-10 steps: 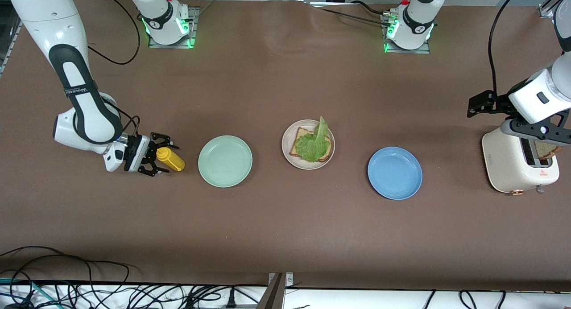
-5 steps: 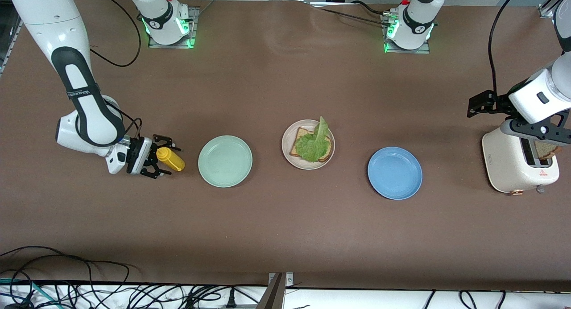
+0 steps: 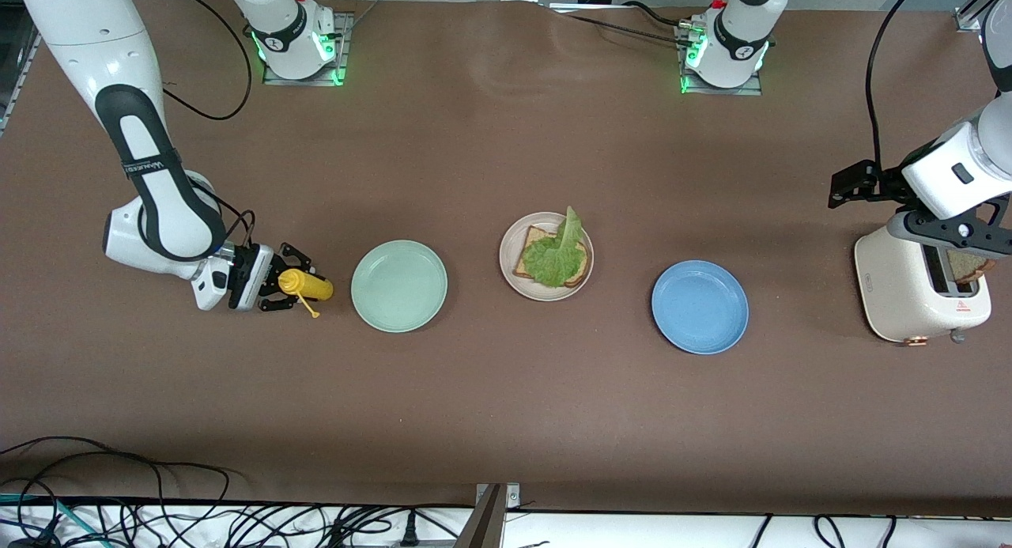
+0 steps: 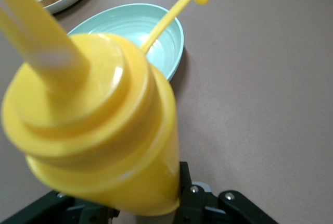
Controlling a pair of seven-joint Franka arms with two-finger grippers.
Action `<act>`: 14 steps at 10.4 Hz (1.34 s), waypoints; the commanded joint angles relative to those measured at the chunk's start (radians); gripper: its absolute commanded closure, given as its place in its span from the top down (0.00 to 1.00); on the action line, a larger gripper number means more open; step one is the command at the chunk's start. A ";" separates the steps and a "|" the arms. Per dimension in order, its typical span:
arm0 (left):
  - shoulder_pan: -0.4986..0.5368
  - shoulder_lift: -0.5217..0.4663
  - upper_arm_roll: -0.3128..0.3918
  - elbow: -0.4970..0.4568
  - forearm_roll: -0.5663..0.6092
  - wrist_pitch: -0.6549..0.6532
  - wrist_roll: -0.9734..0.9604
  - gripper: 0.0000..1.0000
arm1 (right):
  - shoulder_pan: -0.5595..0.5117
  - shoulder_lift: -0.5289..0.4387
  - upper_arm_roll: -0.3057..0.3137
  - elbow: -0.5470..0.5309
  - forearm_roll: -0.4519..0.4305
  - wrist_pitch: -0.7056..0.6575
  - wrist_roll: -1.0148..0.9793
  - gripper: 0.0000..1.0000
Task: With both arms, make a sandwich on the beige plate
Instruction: 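Lift the mustard bottle with the right gripper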
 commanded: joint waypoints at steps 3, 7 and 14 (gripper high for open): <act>0.000 -0.010 -0.001 -0.003 0.021 -0.009 -0.008 1.00 | 0.031 -0.027 0.006 0.049 -0.127 -0.007 0.187 0.00; 0.003 -0.010 -0.001 -0.004 0.021 -0.010 -0.005 1.00 | 0.069 -0.109 0.027 0.061 -0.391 -0.013 0.543 0.00; 0.004 -0.010 0.002 -0.009 0.015 -0.010 -0.009 1.00 | 0.244 -0.179 0.067 0.224 -0.720 -0.209 1.221 0.00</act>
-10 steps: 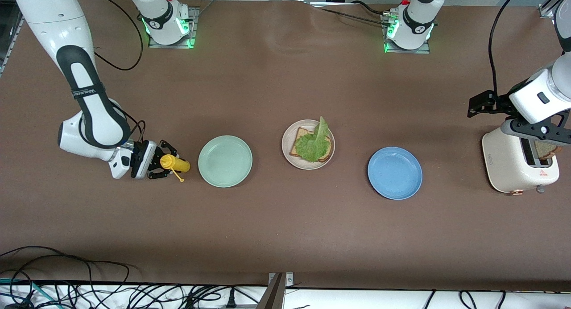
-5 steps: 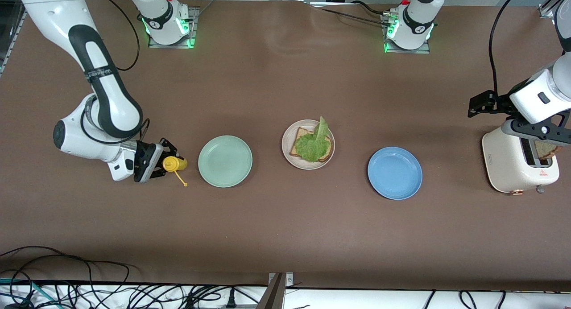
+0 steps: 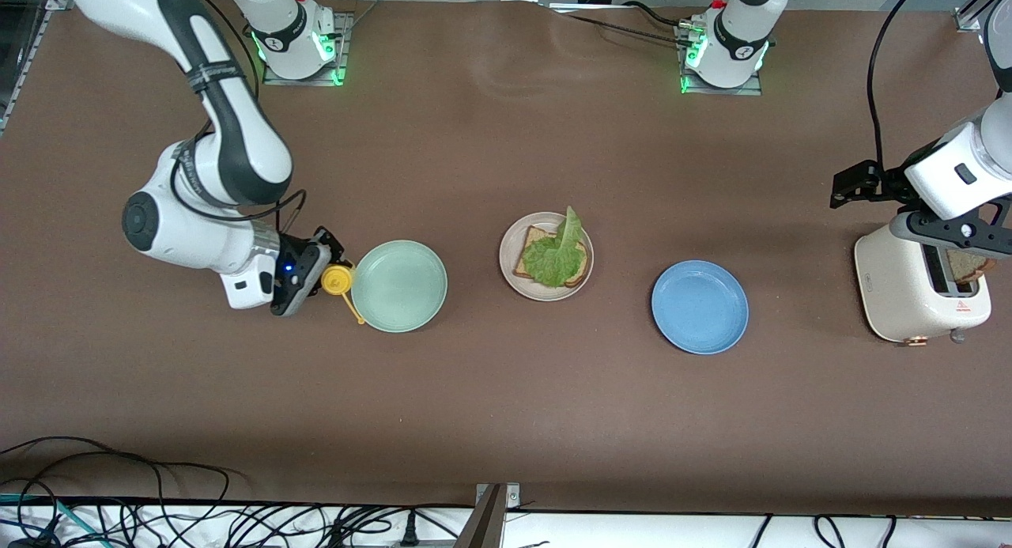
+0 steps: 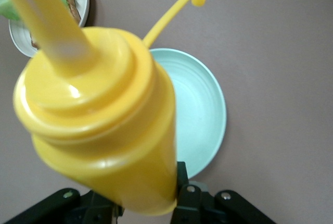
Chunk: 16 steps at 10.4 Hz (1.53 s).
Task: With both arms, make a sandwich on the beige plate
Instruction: 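Lift the mustard bottle with the right gripper, then carry the mustard bottle over the sandwich on the beige plate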
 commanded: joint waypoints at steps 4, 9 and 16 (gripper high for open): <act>0.035 -0.006 0.002 -0.012 -0.019 -0.008 -0.009 1.00 | 0.231 0.004 -0.020 0.140 -0.258 -0.144 0.532 0.00; 0.079 0.008 0.002 -0.014 -0.067 -0.017 -0.009 1.00 | 0.424 0.126 -0.043 0.355 -0.426 -0.363 0.818 0.00; 0.084 0.009 -0.001 -0.012 -0.077 -0.022 -0.011 1.00 | 0.608 0.284 -0.060 0.502 -0.637 -0.573 1.015 0.00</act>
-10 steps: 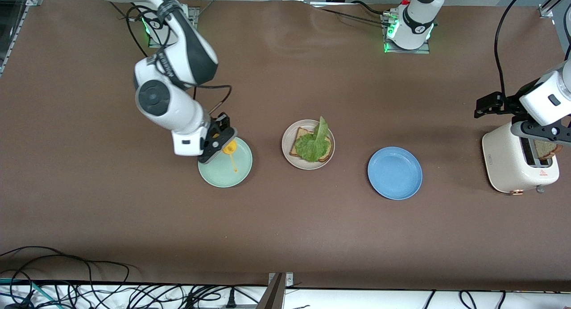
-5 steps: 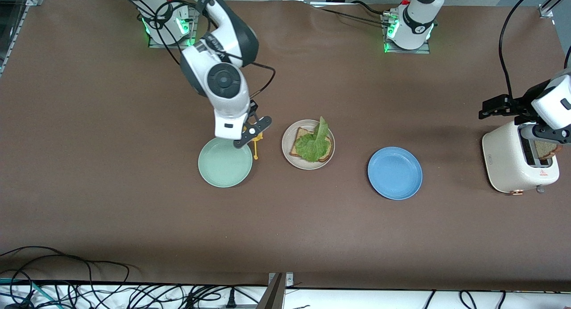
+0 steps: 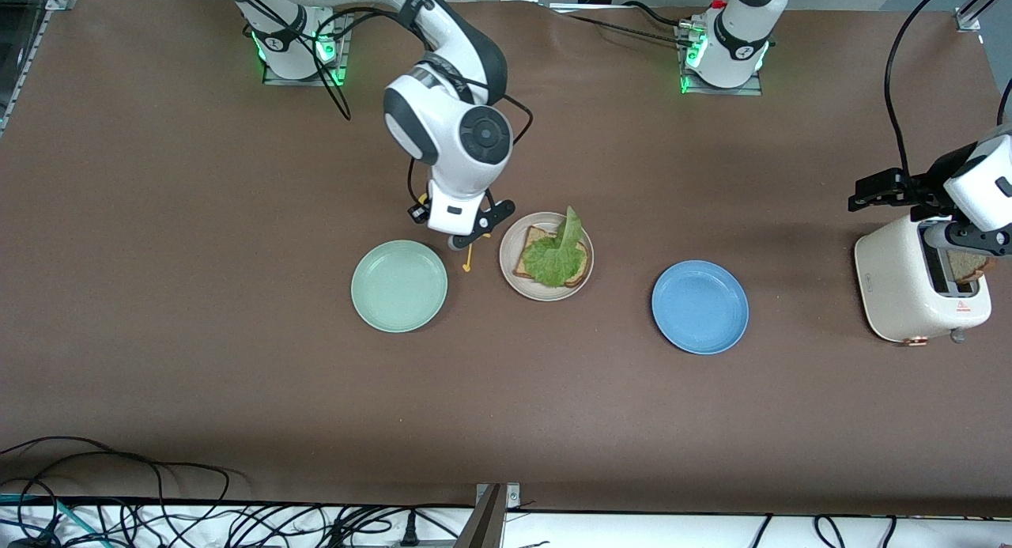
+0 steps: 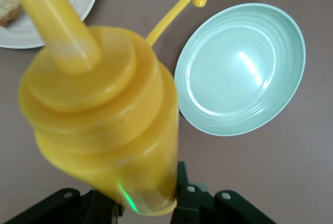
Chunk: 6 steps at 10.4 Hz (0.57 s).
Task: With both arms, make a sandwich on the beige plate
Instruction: 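Carry the mustard bottle over the sandwich on the beige plate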
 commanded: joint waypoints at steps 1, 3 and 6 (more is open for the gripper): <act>0.002 -0.005 0.000 0.001 -0.021 -0.012 -0.007 1.00 | 0.082 0.111 -0.047 0.179 -0.041 -0.136 0.031 0.00; 0.002 -0.005 0.000 -0.001 -0.021 -0.012 -0.007 1.00 | 0.127 0.164 -0.079 0.249 -0.041 -0.177 0.031 0.00; 0.002 -0.005 0.000 -0.001 -0.021 -0.019 -0.007 1.00 | 0.190 0.214 -0.125 0.289 -0.041 -0.178 0.031 0.00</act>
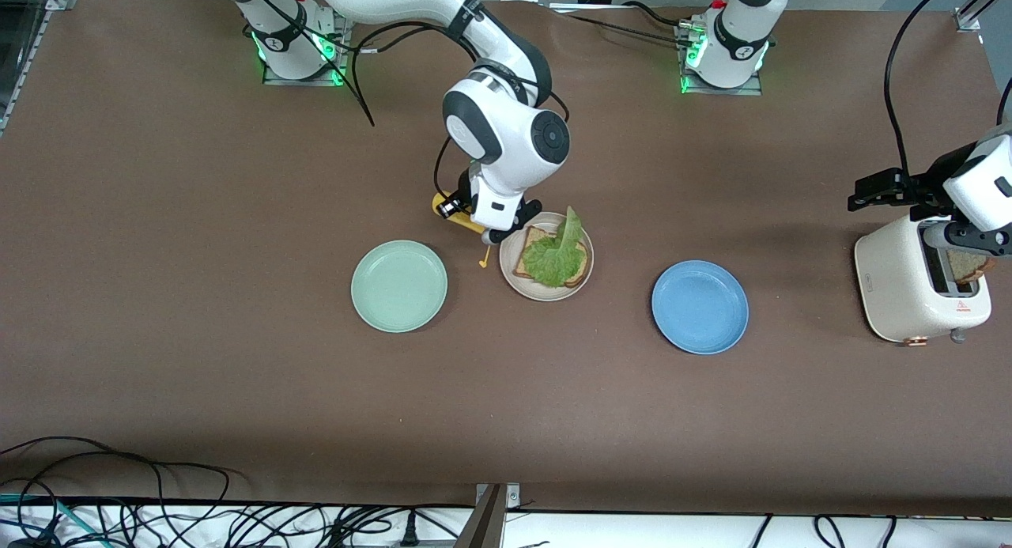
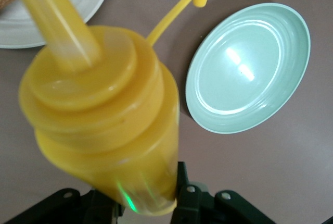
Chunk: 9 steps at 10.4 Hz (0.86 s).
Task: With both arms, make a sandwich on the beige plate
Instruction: 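Carry the mustard bottle over the sandwich on the beige plate, then tilt the mustard bottle nozzle down over the lettuce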
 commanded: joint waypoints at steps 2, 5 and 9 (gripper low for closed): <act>0.002 -0.006 0.000 -0.001 -0.021 -0.015 -0.007 1.00 | 0.074 0.103 -0.046 0.109 -0.025 -0.039 0.003 0.00; 0.002 -0.006 0.000 -0.001 -0.021 -0.016 -0.007 1.00 | 0.132 0.190 -0.080 0.166 -0.025 -0.033 0.000 0.00; 0.002 -0.005 0.000 -0.001 -0.021 -0.016 -0.007 1.00 | 0.169 0.221 -0.114 0.166 -0.025 -0.059 -0.021 0.00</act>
